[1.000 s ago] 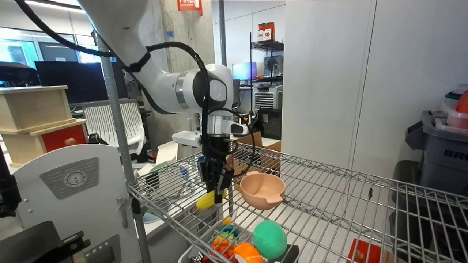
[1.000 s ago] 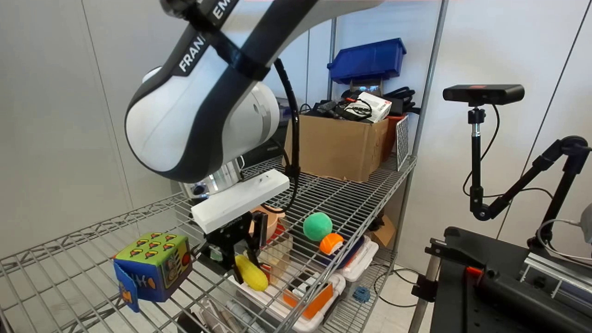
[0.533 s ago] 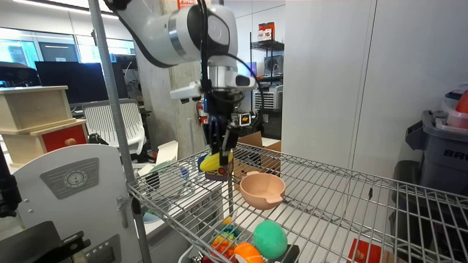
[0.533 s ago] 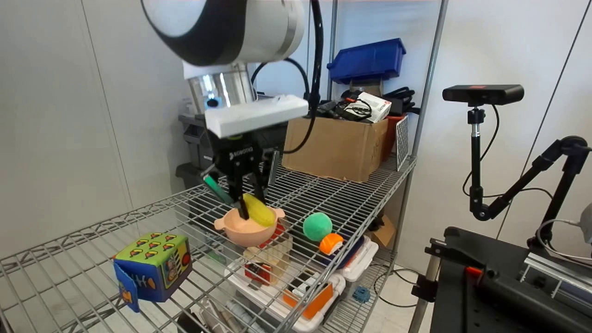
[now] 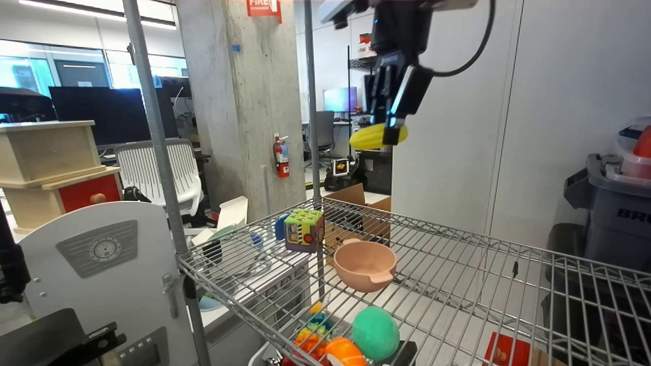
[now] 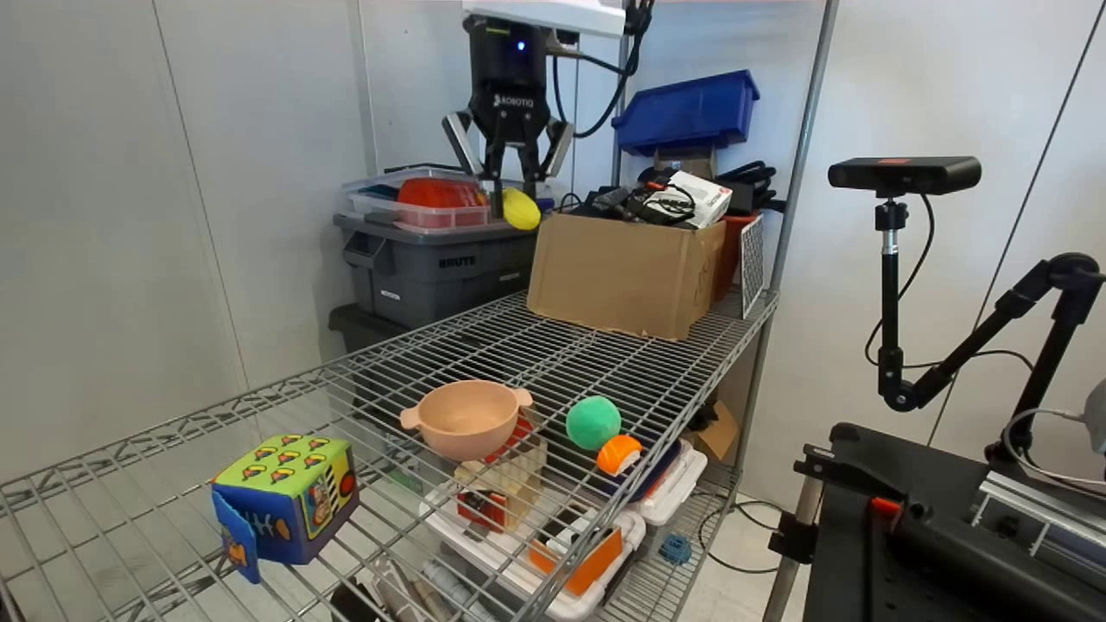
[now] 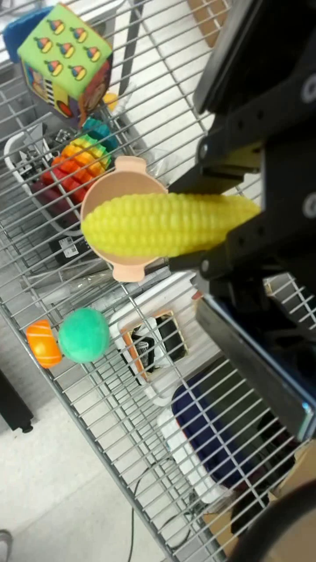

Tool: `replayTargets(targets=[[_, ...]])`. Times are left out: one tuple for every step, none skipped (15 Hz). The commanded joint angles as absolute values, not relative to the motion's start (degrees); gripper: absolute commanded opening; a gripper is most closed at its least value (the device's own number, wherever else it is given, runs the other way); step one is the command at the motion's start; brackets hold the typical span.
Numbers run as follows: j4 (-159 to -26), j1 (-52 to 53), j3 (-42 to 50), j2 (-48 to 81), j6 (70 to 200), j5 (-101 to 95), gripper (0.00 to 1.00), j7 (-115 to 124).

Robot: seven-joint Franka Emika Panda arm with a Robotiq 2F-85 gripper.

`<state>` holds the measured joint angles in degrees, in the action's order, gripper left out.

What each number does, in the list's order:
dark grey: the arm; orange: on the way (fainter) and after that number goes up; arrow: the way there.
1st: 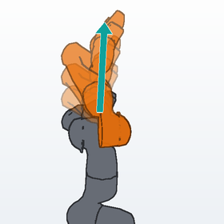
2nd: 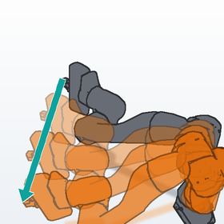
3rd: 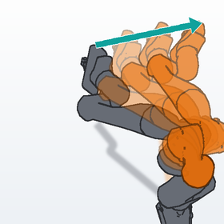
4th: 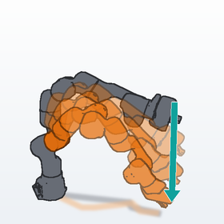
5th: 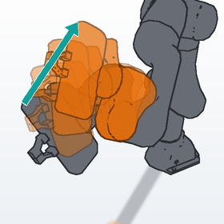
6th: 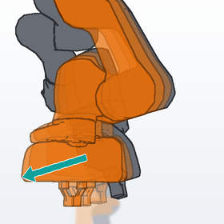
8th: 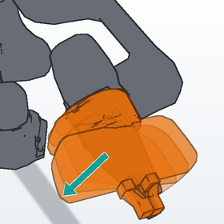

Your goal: Move the corn to the right.

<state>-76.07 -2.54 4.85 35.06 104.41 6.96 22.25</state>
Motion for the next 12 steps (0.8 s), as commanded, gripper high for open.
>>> replayTargets(targets=[[-61.83, -7.95, 5.15, 41.70, 96.04, 13.04, 0.10, 25.05], [-58.91, -9.32, 5.39, 43.24, 95.06, 14.19, 0.10, 26.36], [-56.11, -10.45, 5.55, 45.10, 94.43, 15.13, 0.10, 27.80], [-53.36, -11.47, 5.66, 46.96, 94.07, 15.84, 0.10, 29.17], [-50.88, -12.20, 5.76, 48.93, 94.10, 16.27, 0.10, 30.69], [-48.63, -12.96, 5.86, 50.80, 94.12, 16.46, 0.10, 32.14], [-46.35, -13.47, 5.89, 52.80, 93.90, 16.44, 0.10, 33.67], [-44.09, -13.83, 5.98, 54.86, 93.43, 16.25, 0.10, 35.40], [-41.91, -14.27, 5.91, 56.84, 92.63, 15.98, 0.10, 36.97], [-39.10, -14.84, 5.78, 59.07, 91.64, 15.53, 0.10, 38.74], [-36.89, -15.00, 5.66, 61.18, 90.92, 15.49, 0.10, 40.18], [-34.60, -15.19, 5.68, 63.18, 90.24, 15.30, 0.10, 41.54]])
